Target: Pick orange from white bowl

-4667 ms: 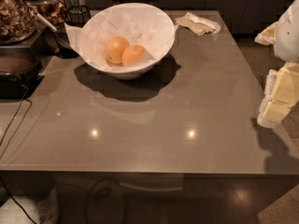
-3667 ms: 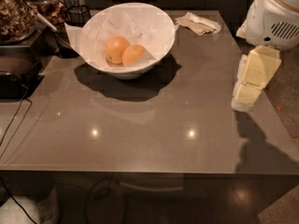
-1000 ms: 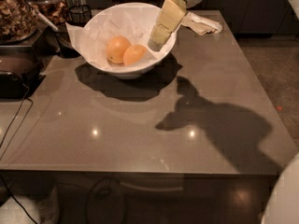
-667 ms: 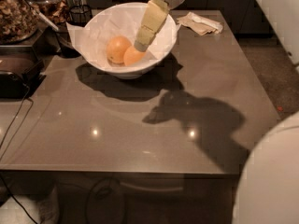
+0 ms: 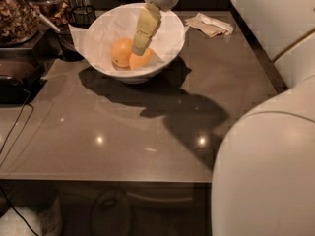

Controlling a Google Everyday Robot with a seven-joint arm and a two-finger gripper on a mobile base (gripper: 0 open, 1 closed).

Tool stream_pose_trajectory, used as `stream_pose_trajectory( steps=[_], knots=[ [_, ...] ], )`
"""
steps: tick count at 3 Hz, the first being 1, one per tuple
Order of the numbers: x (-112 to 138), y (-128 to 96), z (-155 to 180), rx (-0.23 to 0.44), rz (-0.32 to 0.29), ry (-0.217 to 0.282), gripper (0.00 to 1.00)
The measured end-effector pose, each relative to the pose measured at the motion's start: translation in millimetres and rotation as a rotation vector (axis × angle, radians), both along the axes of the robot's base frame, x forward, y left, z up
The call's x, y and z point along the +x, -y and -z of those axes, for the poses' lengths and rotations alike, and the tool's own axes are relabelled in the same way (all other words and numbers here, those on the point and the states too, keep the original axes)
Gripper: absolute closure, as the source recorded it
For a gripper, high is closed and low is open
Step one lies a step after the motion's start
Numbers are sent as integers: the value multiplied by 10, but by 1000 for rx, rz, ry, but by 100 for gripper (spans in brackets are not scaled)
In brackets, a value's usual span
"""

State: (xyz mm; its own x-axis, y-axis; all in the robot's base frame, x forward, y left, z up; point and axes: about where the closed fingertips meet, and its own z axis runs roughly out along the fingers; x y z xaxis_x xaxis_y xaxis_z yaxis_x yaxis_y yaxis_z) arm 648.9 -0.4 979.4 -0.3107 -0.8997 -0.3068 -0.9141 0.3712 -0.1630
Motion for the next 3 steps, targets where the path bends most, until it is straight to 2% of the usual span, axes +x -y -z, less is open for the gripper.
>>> stream_pose_trajectory(
  steps=[2,3],
  knots=[
    [201,-52,133,-36,1,-2,20],
    [271,-78,226,-39,-6,-20,23]
  ],
)
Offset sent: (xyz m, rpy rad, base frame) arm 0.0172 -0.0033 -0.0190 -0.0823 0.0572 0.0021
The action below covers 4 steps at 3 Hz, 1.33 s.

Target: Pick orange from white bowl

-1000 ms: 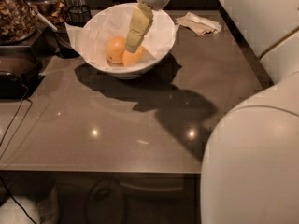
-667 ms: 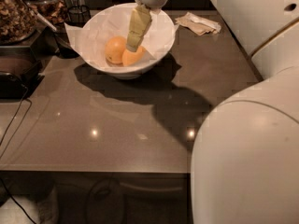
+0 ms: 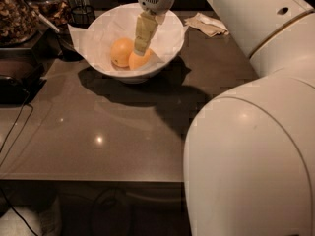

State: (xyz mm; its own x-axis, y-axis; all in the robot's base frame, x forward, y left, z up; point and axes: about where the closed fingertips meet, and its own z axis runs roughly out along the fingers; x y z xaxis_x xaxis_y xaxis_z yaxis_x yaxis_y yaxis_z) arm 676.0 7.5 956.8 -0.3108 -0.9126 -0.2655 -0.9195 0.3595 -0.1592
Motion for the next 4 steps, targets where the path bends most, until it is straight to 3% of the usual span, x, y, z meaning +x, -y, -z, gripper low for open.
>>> stream_pose_trajectory(
  steps=[4],
  knots=[
    [215,-156,537,30,-21,-126,29]
  ],
)
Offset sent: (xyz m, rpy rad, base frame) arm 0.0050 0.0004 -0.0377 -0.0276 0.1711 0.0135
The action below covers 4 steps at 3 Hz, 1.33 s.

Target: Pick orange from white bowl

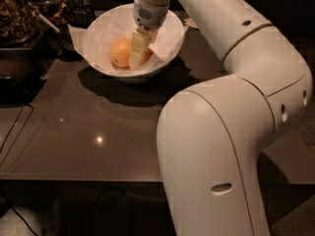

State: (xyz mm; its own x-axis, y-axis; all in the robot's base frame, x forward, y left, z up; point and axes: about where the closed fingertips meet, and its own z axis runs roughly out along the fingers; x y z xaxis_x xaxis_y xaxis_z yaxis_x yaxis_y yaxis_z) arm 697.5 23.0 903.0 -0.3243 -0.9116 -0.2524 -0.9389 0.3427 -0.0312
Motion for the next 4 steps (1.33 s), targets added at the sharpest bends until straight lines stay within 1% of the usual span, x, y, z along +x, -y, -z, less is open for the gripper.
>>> stream_pose_trajectory(
  steps=[3,4],
  knots=[
    [88,7,421,-1,-3,-82,27],
    [92,17,496,-10,-7,-89,46]
  ],
)
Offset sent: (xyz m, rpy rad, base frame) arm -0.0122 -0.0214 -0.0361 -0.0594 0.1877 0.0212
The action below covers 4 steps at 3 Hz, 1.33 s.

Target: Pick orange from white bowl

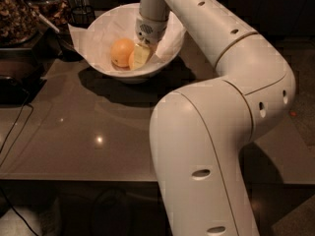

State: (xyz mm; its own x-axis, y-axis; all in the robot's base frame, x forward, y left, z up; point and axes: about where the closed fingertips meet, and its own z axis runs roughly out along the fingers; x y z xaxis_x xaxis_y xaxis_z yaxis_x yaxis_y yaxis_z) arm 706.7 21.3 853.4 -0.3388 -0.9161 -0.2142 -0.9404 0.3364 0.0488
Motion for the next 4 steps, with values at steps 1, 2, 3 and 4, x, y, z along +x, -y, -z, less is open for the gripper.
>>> stream_pose_trajectory(
  steps=[1,2,3,4],
  knots=[
    [0,0,0,0,0,0,69],
    [18,-12,-18,6,0,11,93],
    [-101,95,-262,60,-22,80,100],
    [-443,131,-654,120,-65,157,100]
  ],
)
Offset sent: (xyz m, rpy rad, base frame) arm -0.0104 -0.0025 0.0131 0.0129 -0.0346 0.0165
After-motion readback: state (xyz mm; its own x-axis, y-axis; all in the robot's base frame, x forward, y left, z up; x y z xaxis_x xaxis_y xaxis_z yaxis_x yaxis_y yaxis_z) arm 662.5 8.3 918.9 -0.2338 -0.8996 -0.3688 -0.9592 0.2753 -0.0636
